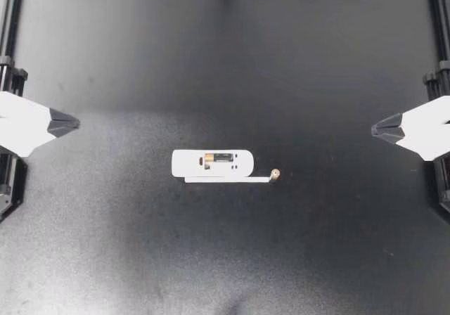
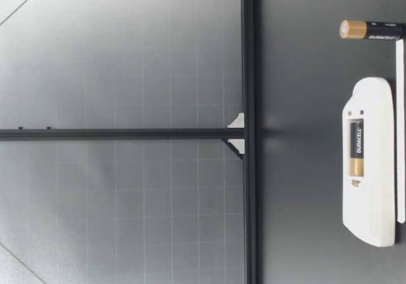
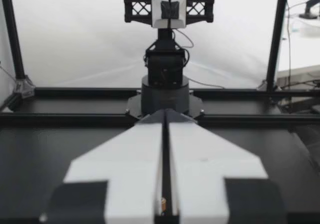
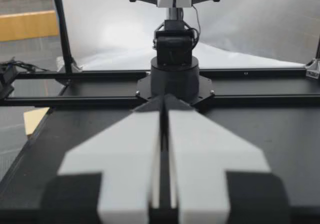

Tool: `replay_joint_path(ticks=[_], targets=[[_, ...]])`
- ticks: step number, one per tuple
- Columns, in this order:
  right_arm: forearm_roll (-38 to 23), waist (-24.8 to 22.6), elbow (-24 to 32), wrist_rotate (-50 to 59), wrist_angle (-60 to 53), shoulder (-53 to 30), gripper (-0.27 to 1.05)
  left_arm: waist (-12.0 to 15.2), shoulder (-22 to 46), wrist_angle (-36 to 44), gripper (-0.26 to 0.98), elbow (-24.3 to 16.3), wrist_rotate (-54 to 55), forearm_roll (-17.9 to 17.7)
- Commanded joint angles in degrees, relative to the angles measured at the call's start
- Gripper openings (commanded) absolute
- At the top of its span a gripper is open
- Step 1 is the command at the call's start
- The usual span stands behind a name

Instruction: Place the battery into the slot of the remote controller.

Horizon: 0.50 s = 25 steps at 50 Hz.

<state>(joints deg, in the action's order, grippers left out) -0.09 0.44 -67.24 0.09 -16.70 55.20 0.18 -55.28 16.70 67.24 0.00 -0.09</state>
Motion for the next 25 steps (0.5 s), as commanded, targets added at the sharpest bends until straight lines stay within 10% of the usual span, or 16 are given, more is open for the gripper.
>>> replay_joint_path(ticks=[1,25], targets=[[-0.09,0.09,0.44,-0.09,-0.88,-0.18,-0.11,1.05,0.62,0.44,-0.11,-0.44,-0.35,0.00],[0.44,0.18,4.39,0.44,3.52,-8.70,-0.13,1.05,0.62,0.70,-0.12,0.44,-0.44,0.00]])
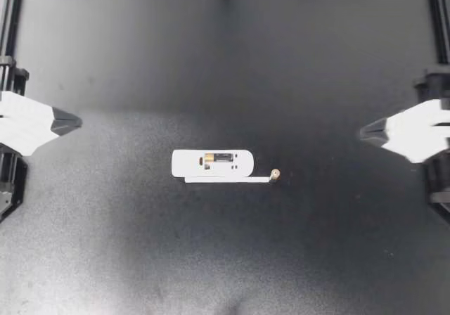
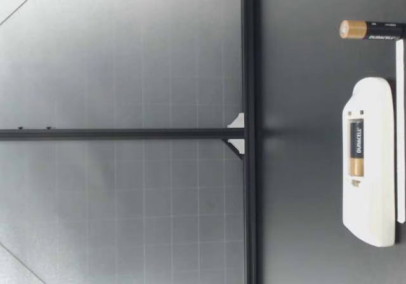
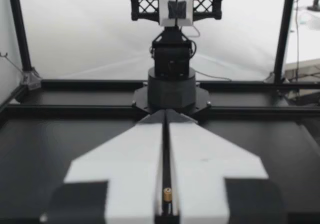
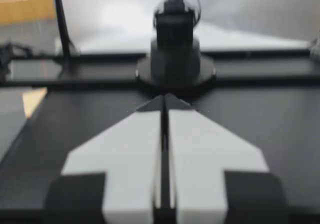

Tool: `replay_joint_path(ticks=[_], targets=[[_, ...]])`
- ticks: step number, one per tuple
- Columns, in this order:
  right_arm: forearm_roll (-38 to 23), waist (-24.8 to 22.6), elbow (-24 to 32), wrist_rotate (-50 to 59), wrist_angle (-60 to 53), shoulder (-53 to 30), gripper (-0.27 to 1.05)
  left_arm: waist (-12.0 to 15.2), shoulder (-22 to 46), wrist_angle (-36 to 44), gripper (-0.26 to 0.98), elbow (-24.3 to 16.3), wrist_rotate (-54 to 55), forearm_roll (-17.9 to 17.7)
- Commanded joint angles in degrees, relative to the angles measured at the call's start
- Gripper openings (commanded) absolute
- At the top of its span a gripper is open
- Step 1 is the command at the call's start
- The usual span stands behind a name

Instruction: Place the battery into the slot of the remote controller.

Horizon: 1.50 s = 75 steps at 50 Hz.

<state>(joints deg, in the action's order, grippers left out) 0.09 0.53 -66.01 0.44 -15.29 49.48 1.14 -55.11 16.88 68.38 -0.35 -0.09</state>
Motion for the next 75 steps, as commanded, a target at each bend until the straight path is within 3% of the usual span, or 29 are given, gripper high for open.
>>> replay_joint_path(ticks=[1,37,44,60,75], targets=[[0.26,0.00,3.69,0.09,2.99,-3.78,-0.13,0.09,0.44,0.62,-0.12,-0.70,-0.09,0.00],[-0.35,3.34,24.26,3.16,39.99,-32.43,-0.10,0.09,2.46,0.62,-0.12,-0.62,-0.09,-0.09],[-0.35,3.25,26.54,2.90,44.03,-36.21,0.00,0.09,2.46,0.70,-0.12,-0.62,-0.09,-0.09],[-0.44,2.90,29.09,0.53,44.91,-42.28,0.47,0.09,2.46,0.62,-0.12,-0.35,-0.09,-0.09],[-0.44,2.46,30.41,-0.09,43.51,-47.11,0.48,0.09,2.46,0.70,-0.12,0.26,-0.09,0.00]])
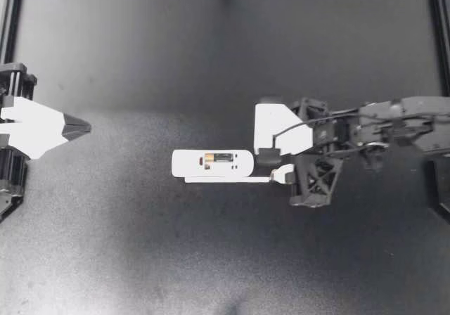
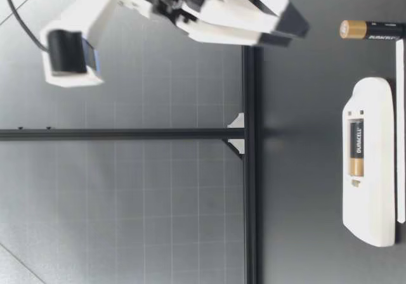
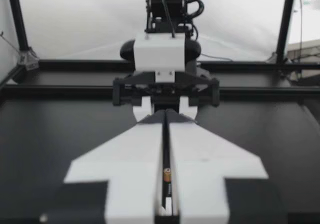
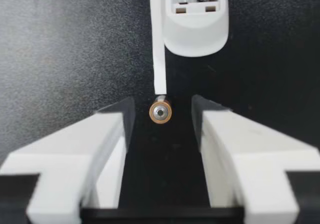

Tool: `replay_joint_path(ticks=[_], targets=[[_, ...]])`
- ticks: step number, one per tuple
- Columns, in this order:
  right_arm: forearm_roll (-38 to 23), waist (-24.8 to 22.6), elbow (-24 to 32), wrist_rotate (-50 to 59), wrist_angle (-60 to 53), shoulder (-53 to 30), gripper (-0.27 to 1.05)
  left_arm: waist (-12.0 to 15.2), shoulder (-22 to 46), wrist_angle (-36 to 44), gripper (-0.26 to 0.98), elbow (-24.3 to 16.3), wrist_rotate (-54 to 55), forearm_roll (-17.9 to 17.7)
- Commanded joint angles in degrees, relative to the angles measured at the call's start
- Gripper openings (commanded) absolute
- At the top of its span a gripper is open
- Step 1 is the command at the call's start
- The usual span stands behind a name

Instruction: Place the battery into the slot of the remote controller.

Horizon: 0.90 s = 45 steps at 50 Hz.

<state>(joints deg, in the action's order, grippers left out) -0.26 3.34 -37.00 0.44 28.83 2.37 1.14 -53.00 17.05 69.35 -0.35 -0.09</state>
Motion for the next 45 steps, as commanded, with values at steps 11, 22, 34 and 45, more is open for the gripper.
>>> replay_joint_path(ticks=[11,22,34,45], targets=[[-0.09,-0.62,1.41,-0.09,-0.70,-2.72,0.48,0.09,0.35,0.44,-0.12,-0.70,0.00,0.00],[-0.26,-0.62,1.23,-0.09,-0.70,-4.31,0.47,0.09,0.35,0.53,-0.12,-0.70,0.00,0.00],[-1.23,-0.62,1.05,0.00,-0.70,-5.62,0.47,0.09,0.35,0.53,-0.12,-0.44,0.09,-0.09],[-1.14,-0.44,1.05,0.09,-0.70,-5.80,0.39,0.09,0.35,0.53,-0.12,-0.18,0.09,0.00]])
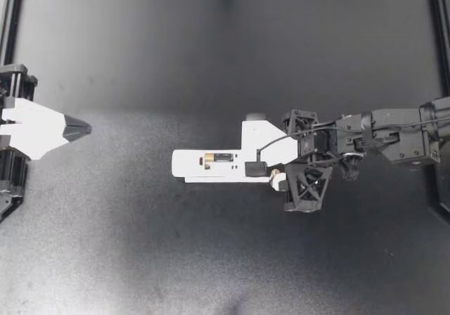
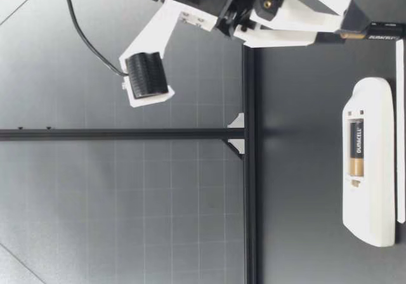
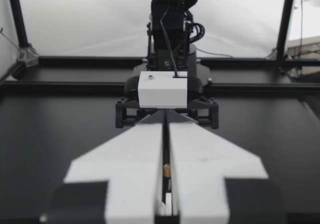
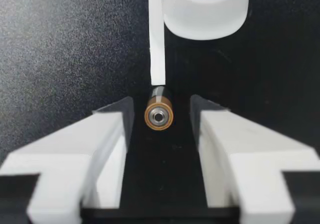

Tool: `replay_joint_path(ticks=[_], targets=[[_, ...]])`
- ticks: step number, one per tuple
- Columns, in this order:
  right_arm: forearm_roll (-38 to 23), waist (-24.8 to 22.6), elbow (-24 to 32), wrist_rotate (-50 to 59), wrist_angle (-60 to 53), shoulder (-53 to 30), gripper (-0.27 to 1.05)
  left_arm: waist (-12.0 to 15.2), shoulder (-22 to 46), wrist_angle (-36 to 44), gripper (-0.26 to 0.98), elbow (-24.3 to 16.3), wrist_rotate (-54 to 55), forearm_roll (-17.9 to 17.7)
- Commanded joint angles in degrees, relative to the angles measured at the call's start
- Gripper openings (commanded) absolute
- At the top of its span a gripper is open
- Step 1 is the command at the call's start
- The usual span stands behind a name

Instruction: Place the battery into the slot of the remote controller.

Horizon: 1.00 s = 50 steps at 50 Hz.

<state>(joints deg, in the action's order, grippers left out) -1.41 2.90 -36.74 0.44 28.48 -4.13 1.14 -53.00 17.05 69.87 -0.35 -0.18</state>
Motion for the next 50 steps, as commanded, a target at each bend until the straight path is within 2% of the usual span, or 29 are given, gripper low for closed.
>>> replay_joint_path(ticks=[1,23,30,35,43,50], targets=[[-0.09,-0.18,0.79,0.00,-0.35,0.70,0.37,0.09,0.35,0.53,-0.12,-0.62,0.09,0.00],[-0.09,-0.18,1.05,0.00,0.00,0.88,0.07,0.09,0.35,0.44,-0.12,-0.70,0.18,0.00],[0.00,-0.18,0.88,0.26,-0.53,3.78,0.03,0.09,2.20,-0.53,-0.12,-1.05,0.44,0.00],[0.09,-0.18,0.26,0.35,-2.72,6.42,0.02,0.18,6.15,-2.64,-0.12,-2.20,0.70,0.00],[0.09,-0.18,-4.22,0.44,-17.23,9.32,0.02,0.79,16.08,-11.07,-0.12,-6.94,0.97,-0.62],[0.09,-0.18,-9.23,0.62,-36.30,8.44,0.02,1.32,24.17,-15.21,-0.12,-10.55,1.14,-0.62]])
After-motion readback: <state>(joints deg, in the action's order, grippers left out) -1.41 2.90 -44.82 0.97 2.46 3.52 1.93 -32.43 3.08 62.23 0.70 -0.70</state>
